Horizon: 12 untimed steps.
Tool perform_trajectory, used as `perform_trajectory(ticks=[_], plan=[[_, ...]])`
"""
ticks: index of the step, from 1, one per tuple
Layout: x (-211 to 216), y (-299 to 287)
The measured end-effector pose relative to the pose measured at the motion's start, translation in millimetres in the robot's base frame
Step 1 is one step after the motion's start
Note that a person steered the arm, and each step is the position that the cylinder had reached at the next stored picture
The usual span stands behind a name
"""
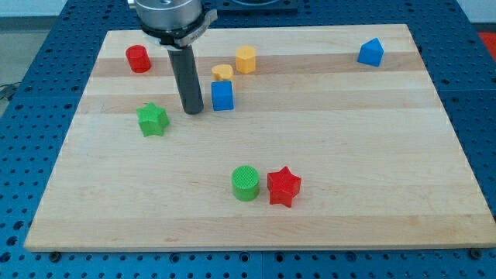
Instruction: Move the green star to the left side of the board
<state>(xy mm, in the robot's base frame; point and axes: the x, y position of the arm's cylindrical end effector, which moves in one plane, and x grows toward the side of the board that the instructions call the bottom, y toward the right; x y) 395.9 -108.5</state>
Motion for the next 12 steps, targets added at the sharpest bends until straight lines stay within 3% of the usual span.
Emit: perform_trajectory(ticks=[7, 10, 12], plan=[[17.3, -105.8], [20.5, -13.9], [27.4, -31.8]])
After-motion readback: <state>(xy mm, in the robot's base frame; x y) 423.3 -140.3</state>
